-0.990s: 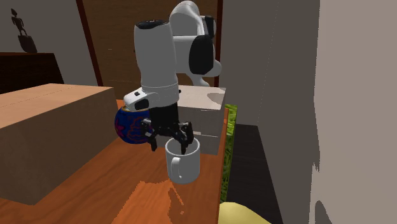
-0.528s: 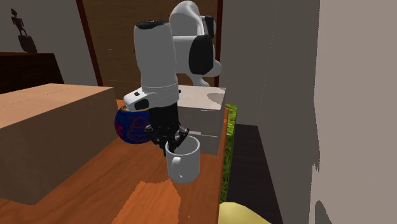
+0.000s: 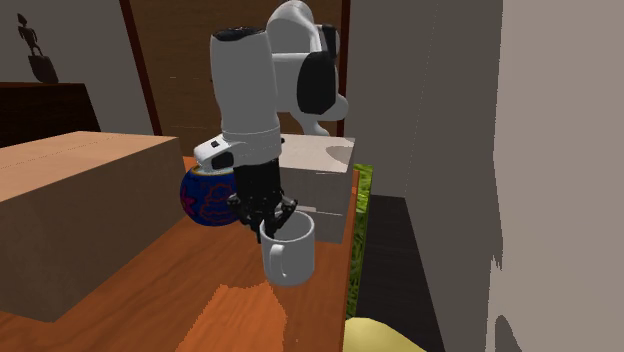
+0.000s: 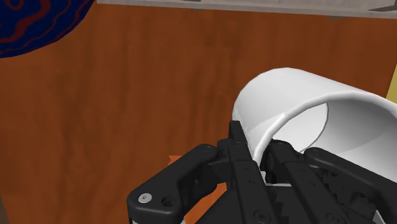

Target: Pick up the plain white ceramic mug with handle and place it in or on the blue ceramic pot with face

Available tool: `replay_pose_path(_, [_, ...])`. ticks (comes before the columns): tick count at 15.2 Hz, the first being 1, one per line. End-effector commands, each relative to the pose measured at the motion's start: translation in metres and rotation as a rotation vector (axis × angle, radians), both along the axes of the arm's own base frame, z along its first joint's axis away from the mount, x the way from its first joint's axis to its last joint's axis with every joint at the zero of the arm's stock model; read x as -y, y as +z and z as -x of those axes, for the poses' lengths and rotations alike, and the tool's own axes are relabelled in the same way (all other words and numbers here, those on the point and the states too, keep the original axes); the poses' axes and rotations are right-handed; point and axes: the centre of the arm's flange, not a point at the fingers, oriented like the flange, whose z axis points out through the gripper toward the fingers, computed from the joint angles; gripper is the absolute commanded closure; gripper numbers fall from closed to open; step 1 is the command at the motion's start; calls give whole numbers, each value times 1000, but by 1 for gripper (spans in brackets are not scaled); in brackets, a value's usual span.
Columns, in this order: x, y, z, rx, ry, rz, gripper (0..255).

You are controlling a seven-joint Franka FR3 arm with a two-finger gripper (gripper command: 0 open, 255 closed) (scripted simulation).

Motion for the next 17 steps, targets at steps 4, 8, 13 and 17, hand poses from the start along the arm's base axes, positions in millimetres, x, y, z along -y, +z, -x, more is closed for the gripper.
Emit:
replay_pose_path(4, [0, 26, 0, 0, 0, 0, 255])
replay_pose_path(8, [0, 47, 0, 0, 0, 0, 255])
replay_pose_path(13, [0, 74, 0, 0, 0, 0, 255])
replay_pose_path(17, [0, 95, 0, 0, 0, 0, 255])
